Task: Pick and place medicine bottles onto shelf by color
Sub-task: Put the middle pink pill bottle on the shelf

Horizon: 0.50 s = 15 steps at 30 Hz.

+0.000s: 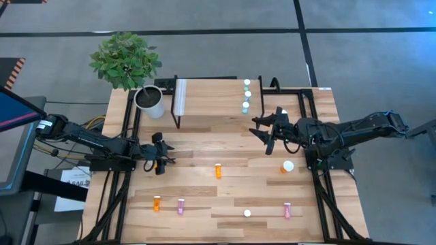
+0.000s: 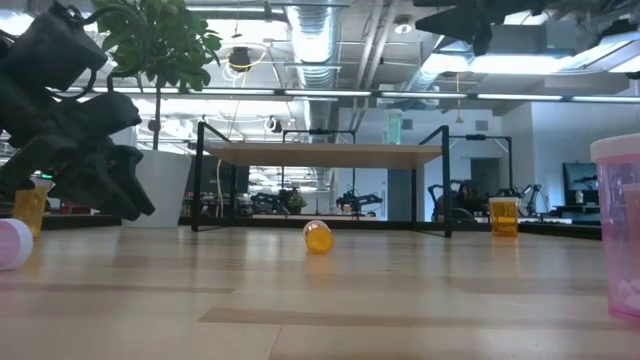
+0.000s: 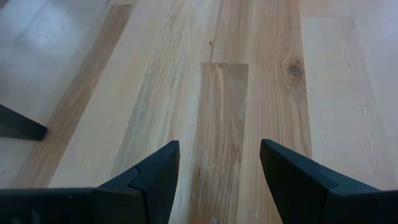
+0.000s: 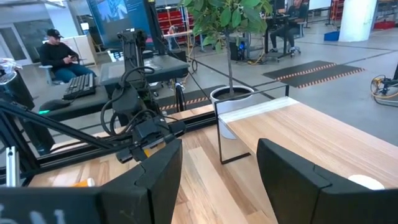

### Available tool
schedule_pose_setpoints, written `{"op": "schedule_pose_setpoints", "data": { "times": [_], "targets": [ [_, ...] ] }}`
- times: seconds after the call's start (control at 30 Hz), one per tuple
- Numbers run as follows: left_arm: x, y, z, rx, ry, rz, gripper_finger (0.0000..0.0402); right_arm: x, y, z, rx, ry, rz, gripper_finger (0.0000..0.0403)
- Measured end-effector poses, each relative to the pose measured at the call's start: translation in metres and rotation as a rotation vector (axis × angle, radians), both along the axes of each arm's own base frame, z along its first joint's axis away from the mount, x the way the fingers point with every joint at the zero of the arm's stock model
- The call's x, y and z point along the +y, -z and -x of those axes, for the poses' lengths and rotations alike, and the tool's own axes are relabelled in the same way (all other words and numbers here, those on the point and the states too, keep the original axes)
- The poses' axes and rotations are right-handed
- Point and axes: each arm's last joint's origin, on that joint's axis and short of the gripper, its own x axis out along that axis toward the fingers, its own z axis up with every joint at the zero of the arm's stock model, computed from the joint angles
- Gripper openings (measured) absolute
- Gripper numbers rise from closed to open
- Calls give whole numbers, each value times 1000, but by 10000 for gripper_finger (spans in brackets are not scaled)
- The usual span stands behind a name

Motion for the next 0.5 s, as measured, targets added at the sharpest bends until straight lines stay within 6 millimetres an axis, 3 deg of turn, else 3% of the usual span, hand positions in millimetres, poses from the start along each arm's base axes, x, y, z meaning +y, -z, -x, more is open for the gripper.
{"op": "schedule_pose_setpoints", "data": {
  "times": [0.37, 0.5],
  "targets": [
    [0, 0, 0, 0, 0, 0, 212, 0, 1, 0, 13, 0, 0, 230],
    [0, 0, 0, 0, 0, 0, 212, 0, 11, 3, 102, 6, -43, 230]
  ]
}}
